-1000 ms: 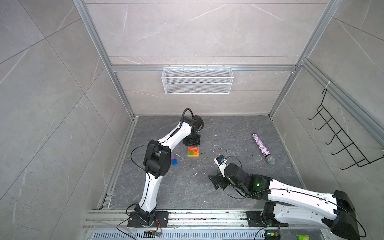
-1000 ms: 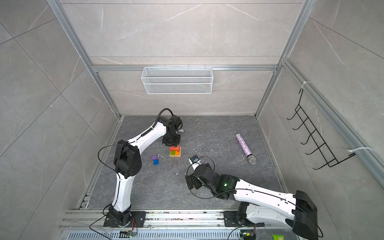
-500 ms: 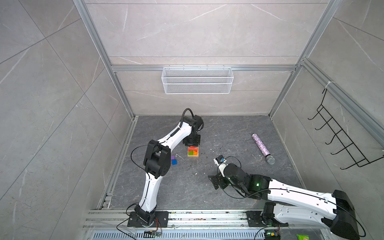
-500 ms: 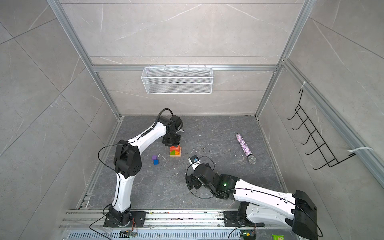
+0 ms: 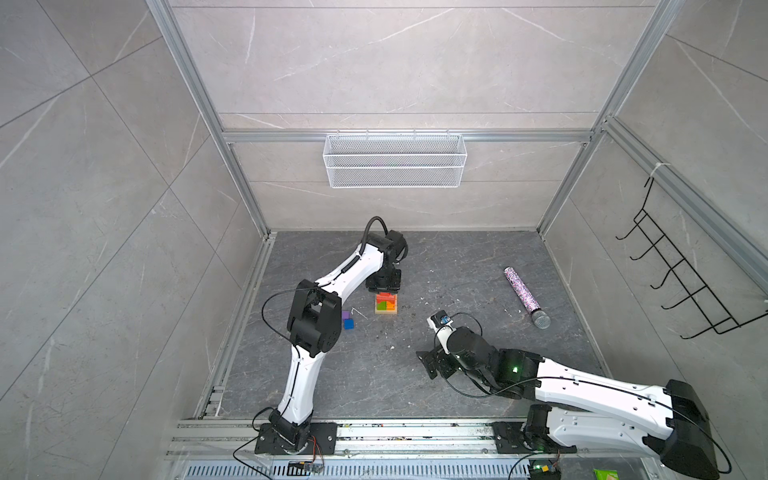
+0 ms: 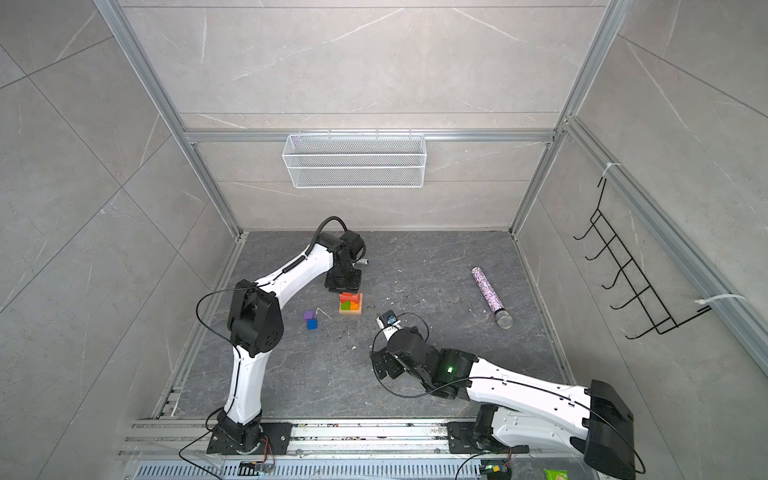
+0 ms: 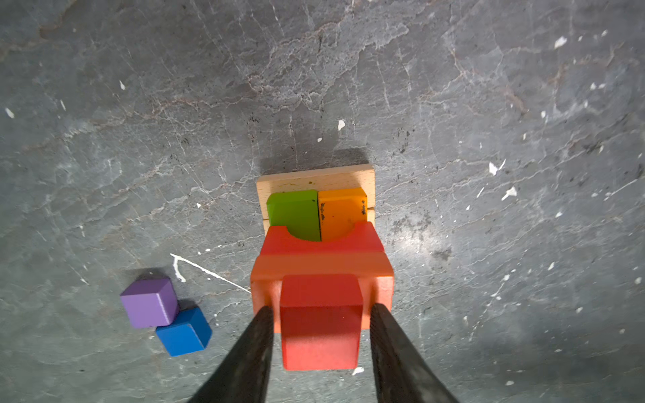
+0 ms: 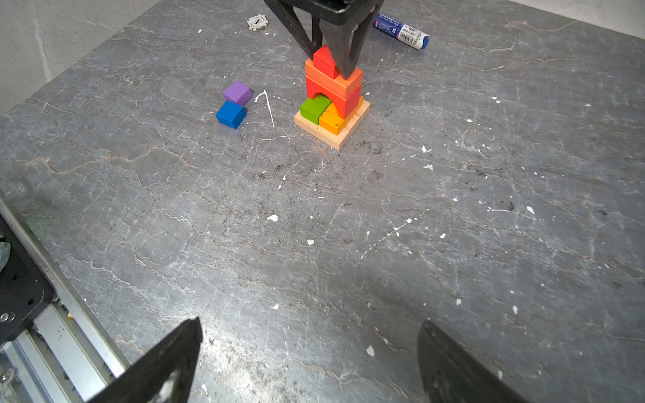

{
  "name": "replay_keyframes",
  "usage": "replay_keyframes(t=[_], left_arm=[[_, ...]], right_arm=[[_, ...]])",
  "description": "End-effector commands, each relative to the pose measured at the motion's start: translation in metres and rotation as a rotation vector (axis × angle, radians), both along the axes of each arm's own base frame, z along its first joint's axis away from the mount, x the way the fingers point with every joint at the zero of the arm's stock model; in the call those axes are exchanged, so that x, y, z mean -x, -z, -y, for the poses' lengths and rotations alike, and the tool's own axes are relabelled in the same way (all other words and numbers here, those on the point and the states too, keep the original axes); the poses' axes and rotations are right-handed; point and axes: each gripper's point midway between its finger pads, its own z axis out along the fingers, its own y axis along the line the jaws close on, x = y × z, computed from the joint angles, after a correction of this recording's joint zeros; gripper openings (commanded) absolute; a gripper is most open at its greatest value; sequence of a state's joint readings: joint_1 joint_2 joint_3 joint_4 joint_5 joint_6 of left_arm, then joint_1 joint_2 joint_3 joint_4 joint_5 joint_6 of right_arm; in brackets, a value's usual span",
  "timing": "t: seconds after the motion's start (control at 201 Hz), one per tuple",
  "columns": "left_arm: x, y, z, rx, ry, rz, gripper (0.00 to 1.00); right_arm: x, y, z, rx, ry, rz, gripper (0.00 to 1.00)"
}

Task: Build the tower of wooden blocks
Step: 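Open the left gripper to release the red cube on the tower, then move the left gripper back over the blue cube beside the purple cube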

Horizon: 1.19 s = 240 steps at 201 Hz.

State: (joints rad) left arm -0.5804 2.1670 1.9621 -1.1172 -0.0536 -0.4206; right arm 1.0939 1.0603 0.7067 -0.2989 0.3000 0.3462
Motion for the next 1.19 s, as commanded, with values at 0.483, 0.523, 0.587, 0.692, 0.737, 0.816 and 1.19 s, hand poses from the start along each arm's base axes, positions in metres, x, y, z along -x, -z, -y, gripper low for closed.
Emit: replay_keyframes(t=[0.483,0.523,0.587,0.692,0.737,0.816,1.19], left_arm=[[-0.01,-0.044,0.0,0.003,0.003,0.093,0.66],[-0.009,-0.047,-0.003,0.001,-0.002,0.1,0.68],[-0.006,-0.052,-0.006,-0.003,-0.005,0.109,0.69],[-0.001,-0.059,-0.012,-0.005,-0.022,0.127,0.71],[0.002,-0.063,-0.015,-0.004,-0.032,0.14,0.71],[0.006,-0.067,-0.02,0.004,-0.049,0.162,0.74],[0.042,-0.077,-0.047,0.05,-0.104,0.215,0.76]], right_arm=[[0.0,-0.009,-0.006,-0.002,-0.012,0.008,0.97],[0.0,-0.009,-0.006,-0.003,-0.012,0.009,0.97],[0.001,-0.009,-0.007,-0.003,-0.014,0.009,0.97],[0.0,-0.01,-0.007,-0.009,-0.012,0.011,0.97],[0.001,-0.009,-0.008,-0.01,-0.015,0.008,0.97],[0.001,-0.01,-0.009,-0.011,-0.021,0.012,0.97],[0.001,-0.01,-0.013,-0.02,-0.023,0.012,0.97]])
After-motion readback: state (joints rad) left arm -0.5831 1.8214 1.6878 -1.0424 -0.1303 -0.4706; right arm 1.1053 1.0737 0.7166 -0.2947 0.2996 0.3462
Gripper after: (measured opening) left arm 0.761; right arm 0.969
